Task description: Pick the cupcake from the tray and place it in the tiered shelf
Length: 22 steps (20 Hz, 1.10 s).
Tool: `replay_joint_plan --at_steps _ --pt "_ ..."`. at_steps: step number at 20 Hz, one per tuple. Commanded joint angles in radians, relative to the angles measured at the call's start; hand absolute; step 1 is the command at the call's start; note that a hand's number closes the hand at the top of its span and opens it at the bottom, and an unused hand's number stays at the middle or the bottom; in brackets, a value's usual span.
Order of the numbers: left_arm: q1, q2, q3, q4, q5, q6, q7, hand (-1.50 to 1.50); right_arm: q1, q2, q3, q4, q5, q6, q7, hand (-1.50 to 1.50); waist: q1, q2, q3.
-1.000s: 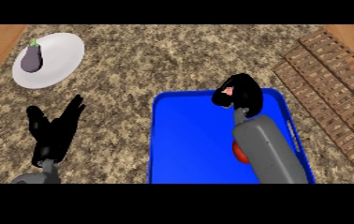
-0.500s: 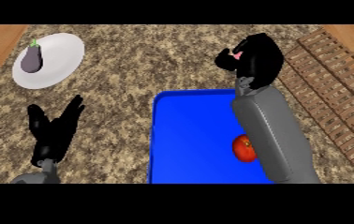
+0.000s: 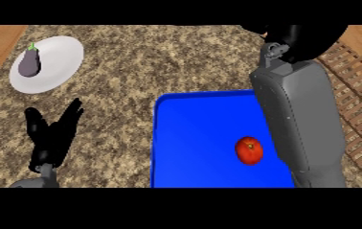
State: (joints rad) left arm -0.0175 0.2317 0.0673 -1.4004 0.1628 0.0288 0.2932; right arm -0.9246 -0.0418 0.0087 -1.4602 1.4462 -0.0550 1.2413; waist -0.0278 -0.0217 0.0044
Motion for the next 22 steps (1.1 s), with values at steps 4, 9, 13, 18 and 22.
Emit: replay_joint_plan --at_steps 4,9,13,18,22 --pt "0.023 -0.048 -0.026 0.018 -0.017 0.02 -0.015 0.0 -0.155 -0.044 -0.143 -0.091 0.099 0.281 0.183 1.5 0.0 0.008 -0.006" --pt "0.037 -0.029 -0.021 -0.002 -0.007 -0.002 0.011 0.0 -0.211 -0.118 -0.266 -0.131 0.124 0.383 0.099 1.5 0.005 0.009 -0.006" --pt "0.046 -0.049 -0.039 -0.008 -0.034 0.012 -0.02 0.0 -0.275 -0.186 -0.356 -0.126 0.13 0.442 0.021 1.5 0.014 0.013 -0.005" --pt "0.013 -0.025 -0.01 0.036 -0.006 -0.027 -0.017 0.0 -0.249 -0.245 -0.446 -0.154 0.11 0.507 -0.081 1.5 0.01 0.017 -0.005" --pt "0.03 -0.021 -0.002 0.043 -0.007 -0.035 -0.031 0.0 -0.25 -0.291 -0.533 -0.147 0.043 0.587 -0.162 1.5 0.015 0.016 -0.005"
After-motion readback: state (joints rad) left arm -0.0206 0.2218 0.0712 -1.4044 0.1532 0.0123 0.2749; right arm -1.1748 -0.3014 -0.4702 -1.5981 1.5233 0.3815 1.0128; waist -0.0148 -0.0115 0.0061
